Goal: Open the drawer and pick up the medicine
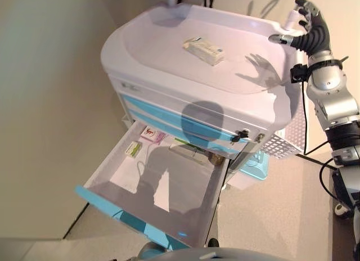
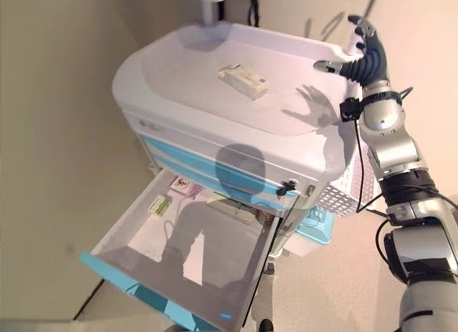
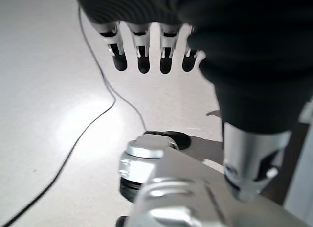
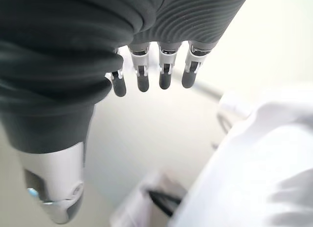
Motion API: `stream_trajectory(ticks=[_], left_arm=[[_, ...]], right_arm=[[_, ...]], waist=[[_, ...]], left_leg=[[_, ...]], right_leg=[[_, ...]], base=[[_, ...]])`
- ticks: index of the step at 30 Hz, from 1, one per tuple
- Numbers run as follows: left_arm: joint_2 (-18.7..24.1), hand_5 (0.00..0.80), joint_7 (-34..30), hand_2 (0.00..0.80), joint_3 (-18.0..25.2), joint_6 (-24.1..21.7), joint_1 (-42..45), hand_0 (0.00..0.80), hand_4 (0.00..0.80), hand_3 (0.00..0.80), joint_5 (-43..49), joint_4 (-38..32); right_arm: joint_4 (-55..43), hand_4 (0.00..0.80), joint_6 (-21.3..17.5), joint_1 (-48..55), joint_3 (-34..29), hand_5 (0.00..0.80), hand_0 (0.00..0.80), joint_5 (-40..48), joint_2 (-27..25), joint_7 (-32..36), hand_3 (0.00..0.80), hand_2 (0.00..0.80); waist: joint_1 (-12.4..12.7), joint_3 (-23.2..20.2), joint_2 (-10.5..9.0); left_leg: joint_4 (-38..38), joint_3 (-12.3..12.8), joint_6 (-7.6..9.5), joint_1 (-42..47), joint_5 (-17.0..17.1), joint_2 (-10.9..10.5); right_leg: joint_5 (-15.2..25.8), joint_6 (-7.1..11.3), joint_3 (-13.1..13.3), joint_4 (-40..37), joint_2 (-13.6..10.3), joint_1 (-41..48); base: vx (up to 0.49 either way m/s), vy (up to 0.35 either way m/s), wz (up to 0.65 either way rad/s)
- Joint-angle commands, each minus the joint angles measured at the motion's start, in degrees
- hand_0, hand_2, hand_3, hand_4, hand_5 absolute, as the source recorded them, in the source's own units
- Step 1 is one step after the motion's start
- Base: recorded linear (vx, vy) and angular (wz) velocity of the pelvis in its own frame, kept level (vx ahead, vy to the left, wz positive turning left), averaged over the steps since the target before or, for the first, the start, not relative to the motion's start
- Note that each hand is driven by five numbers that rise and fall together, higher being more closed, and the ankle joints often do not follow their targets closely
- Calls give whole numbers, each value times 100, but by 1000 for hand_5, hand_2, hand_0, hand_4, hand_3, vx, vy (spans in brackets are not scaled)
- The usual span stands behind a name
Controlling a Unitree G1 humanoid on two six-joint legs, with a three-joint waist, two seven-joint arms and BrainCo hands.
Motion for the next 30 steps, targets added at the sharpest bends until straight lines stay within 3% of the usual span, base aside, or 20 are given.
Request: stream_trajectory(ticks=[1, 6, 8, 11, 14, 19, 25, 28, 29, 30], left_arm=[[116, 0, 30, 0, -11, 60, -124, 0, 0, 0, 364, 352], [82, 0, 58, 0, -33, 74, -136, 0, 0, 0, 520, 265], [35, 0, 82, 0, 137, 41, -144, 0, 0, 0, 523, 146], [30, 0, 83, 0, 190, 40, -126, 0, 0, 0, 555, 140], [-19, 0, 45, 0, 325, 20, -70, 0, 0, 0, 567, 141], [-39, 0, -164, 0, 318, 32, 8, 0, 0, 0, 602, 120], [126, 0, -412, 0, 78, -36, 84, 0, 0, 0, 610, -322], [394, 0, -543, 0, -169, -165, 143, 0, 0, 0, 227, -1289], [594, 0, -579, 0, -278, -245, 264, 0, 0, 0, -114, -2001], [597, 0, -579, 0, -276, -240, 267, 0, 0, 0, -116, -2008]], right_arm=[[-573, 0, -534, 255, -462, 0, 0, 262, -43, -258, 0, 0], [-1106, 0, -640, 1497, -1289, 0, 0, 275, 336, -421, 0, 0], [-1379, 0, -667, 2593, -1918, 0, 0, 218, 674, -391, 0, 0], [-1379, 0, -619, 3040, -2103, 0, 0, 176, 845, -366, 0, 0], [-1136, 0, -590, 3796, -2219, 0, 0, 132, 1376, -251, 0, 0], [41, 0, -310, 4519, -1885, 0, 0, 205, 1785, 223, 0, 0], [1272, 0, -30, 4809, -1284, 0, 0, -189, 1949, 631, 0, 0], [2133, 0, 25, 4332, -873, 0, 0, -229, 1899, 675, 0, 0], [2432, 0, 28, 4152, -706, 0, 0, -178, 1892, 752, 0, 0], [2440, 0, 23, 4146, -704, 0, 0, -175, 1892, 754, 0, 0]], waist=[[75, -229, -159], [-38, -276, -68], [-166, -283, 17], [-192, -282, 39], [-295, -240, 98], [-432, -131, 129], [-559, 225, 219], [-528, 794, 297], [-462, 1046, 300], [-457, 1018, 300]], left_leg=[[193, 125, 309, 232, -681, -396], [166, 178, 322, 287, -677, -395], [167, 252, 348, 290, -634, -407], [134, 326, 353, 351, -677, -397], [129, 475, 375, 370, -690, -391], [162, 589, 402, 415, -728, -386], [444, 541, 417, 260, -797, -379], [1213, 561, 434, -438, -903, -432], [1926, 607, 459, -1081, -1050, -423], [1962, 612, 460, -1133, -1065, -421]], right_leg=[[-202, 191, -11, 406, -58, -170], [-198, 182, 20, 395, -61, -141], [-123, 178, 76, 398, -52, -197], [-140, 191, 141, 374, -39, -174], [-77, 216, 299, 341, -19, -249], [-109, 206, 465, 480, -3, -306], [-244, 146, 502, 871, -2, -549], [-293, 106, 572, 1499, -23, -1264], [-346, 66, 649, 2025, -68, -1821], [-355, 66, 655, 2053, -67, -1870]], base=[[-56, -4, -14], [-28, 0, -12], [-36, 15, -2], [-18, 6, -15], [-42, 22, -28], [-22, 13, -28], [-99, 6, -8], [-403, 15, -7], [-356, -8, -29], [-248, -12, -39]])
